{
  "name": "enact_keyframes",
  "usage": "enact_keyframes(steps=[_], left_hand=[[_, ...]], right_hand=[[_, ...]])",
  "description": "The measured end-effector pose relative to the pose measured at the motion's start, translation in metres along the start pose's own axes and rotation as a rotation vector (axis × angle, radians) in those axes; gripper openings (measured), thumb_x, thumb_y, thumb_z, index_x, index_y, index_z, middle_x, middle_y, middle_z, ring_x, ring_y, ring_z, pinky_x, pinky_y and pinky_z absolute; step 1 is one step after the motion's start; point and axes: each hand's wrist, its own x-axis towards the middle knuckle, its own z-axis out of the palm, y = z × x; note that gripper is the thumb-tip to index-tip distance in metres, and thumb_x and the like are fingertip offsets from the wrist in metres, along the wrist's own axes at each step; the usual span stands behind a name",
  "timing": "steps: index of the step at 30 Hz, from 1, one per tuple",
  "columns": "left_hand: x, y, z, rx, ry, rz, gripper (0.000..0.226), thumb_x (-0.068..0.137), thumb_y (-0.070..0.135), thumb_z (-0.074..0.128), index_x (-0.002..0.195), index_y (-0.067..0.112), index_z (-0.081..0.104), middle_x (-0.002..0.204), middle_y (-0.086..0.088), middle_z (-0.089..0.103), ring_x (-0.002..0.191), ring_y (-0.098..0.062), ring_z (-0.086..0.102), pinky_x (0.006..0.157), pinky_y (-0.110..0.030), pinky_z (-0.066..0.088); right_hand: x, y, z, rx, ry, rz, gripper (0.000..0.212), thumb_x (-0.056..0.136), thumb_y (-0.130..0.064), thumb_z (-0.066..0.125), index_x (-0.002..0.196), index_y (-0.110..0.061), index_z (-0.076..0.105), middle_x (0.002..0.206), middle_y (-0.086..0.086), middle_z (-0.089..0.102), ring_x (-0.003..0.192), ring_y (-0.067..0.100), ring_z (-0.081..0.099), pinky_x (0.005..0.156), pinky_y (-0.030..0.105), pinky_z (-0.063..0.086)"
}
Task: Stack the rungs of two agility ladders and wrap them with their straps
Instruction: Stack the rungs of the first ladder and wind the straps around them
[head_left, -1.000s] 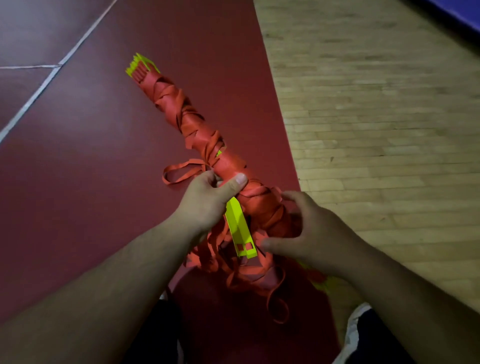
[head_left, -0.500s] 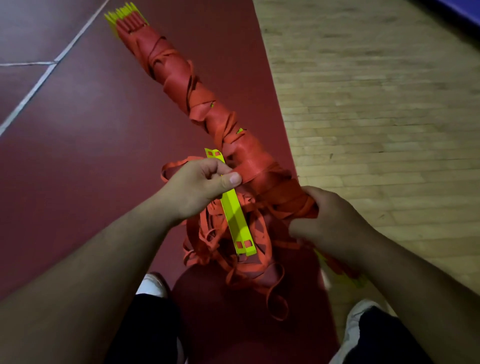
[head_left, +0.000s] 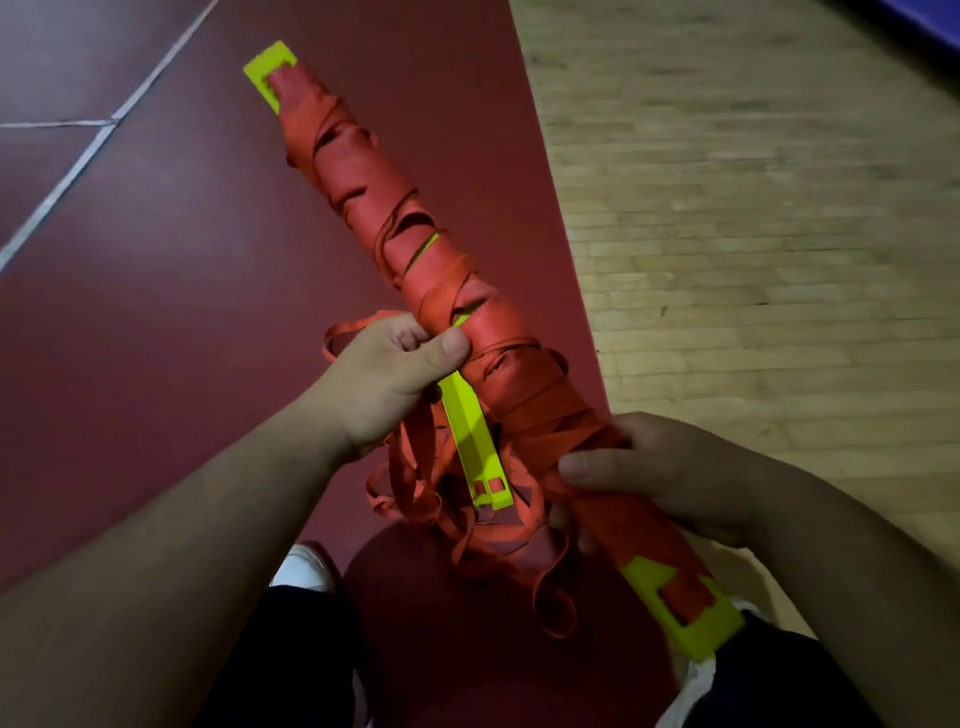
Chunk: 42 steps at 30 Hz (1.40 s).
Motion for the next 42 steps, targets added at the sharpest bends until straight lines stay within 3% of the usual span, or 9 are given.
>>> enact_keyframes(steps=[3,6,11,18,22,29,33,38,42], left_hand=[[0.002,-0.001,0.008,0.025,0.144,-0.011,0.022,0.085,0.035,0.063,0.082,0.017,0.073,0.066,0.009,0.068,0.056,0.000,0.060,0.057,-0.015,0.047],[0.004,-0.002,0.017,0.092,0.261,-0.052,0.047,0.079,0.044,0.068,0.084,-0.002,0.067,0.070,-0.005,0.064,0.062,-0.014,0.059,0.062,-0.025,0.046],[0.006,0.009,0.009,0.411,0.276,-0.051,0.070,0.076,0.063,0.061,0.065,-0.006,0.054,0.053,-0.006,0.044,0.049,-0.014,0.039,0.050,-0.028,0.030],[0.005,0.013,-0.015,0.509,0.107,-0.176,0.041,0.075,0.051,0.068,0.050,0.021,0.059,0.043,0.008,0.048,0.040,-0.002,0.038,0.042,-0.016,0.032],[0.006,0.009,-0.020,0.615,0.195,-0.099,0.038,0.081,0.043,0.073,0.057,0.018,0.057,0.048,0.007,0.052,0.042,-0.003,0.041,0.043,-0.015,0.033],[0.004,0.004,-0.016,0.595,0.297,-0.057,0.039,0.085,0.046,0.070,0.068,0.012,0.065,0.055,0.002,0.058,0.046,-0.006,0.046,0.050,-0.025,0.040],[0.006,-0.005,-0.022,0.542,0.336,-0.224,0.057,0.082,0.056,0.068,0.078,-0.001,0.064,0.061,-0.007,0.056,0.051,-0.015,0.045,0.055,-0.031,0.041],[-0.005,-0.004,-0.020,0.295,0.144,-0.211,0.057,0.079,0.073,0.058,0.075,0.016,0.060,0.055,0.009,0.058,0.047,-0.002,0.048,0.060,-0.029,0.041],[-0.006,-0.002,-0.016,-0.052,0.064,-0.139,0.087,0.047,0.084,0.073,0.072,0.003,0.051,0.056,-0.011,0.041,0.041,-0.003,0.041,0.046,-0.013,0.039]], right_hand=[[0.004,0.001,0.007,-0.284,0.286,-0.069,0.076,0.048,-0.077,0.082,0.117,-0.059,0.057,0.107,-0.016,0.075,0.097,0.005,0.073,0.090,0.039,0.059],[0.015,0.011,0.023,-0.491,0.444,-0.079,0.106,0.038,-0.081,0.079,0.132,-0.056,0.035,0.114,-0.022,0.065,0.104,0.001,0.064,0.091,0.032,0.054],[0.021,0.012,0.014,-0.610,0.654,-0.132,0.065,0.053,-0.060,0.074,0.111,-0.050,0.045,0.091,-0.015,0.067,0.084,0.012,0.067,0.075,0.037,0.057],[0.015,0.010,0.004,-0.873,0.841,-0.167,0.075,0.047,-0.071,0.052,0.117,-0.048,0.042,0.070,-0.020,0.052,0.069,0.019,0.056,0.062,0.030,0.046],[0.014,0.014,0.004,-0.902,0.874,-0.122,0.067,0.050,-0.068,0.057,0.113,-0.046,0.046,0.068,-0.017,0.052,0.065,0.019,0.051,0.059,0.029,0.042],[0.012,0.012,0.005,-0.831,0.848,-0.064,0.060,0.049,-0.064,0.059,0.105,-0.044,0.048,0.074,-0.014,0.060,0.068,0.017,0.058,0.062,0.032,0.050],[0.012,0.006,0.008,-0.616,0.743,-0.108,0.057,0.046,-0.058,0.067,0.100,-0.047,0.055,0.075,-0.014,0.067,0.067,0.003,0.063,0.061,0.030,0.055],[0.006,-0.002,0.008,-0.312,0.416,-0.119,0.051,0.049,-0.038,0.082,0.097,-0.045,0.068,0.079,-0.005,0.074,0.063,0.010,0.070,0.059,0.035,0.058],[0.003,-0.003,0.011,0.057,0.077,-0.094,0.036,0.057,-0.018,0.081,0.091,-0.024,0.071,0.066,0.008,0.067,0.046,0.016,0.061,0.045,0.024,0.048]])
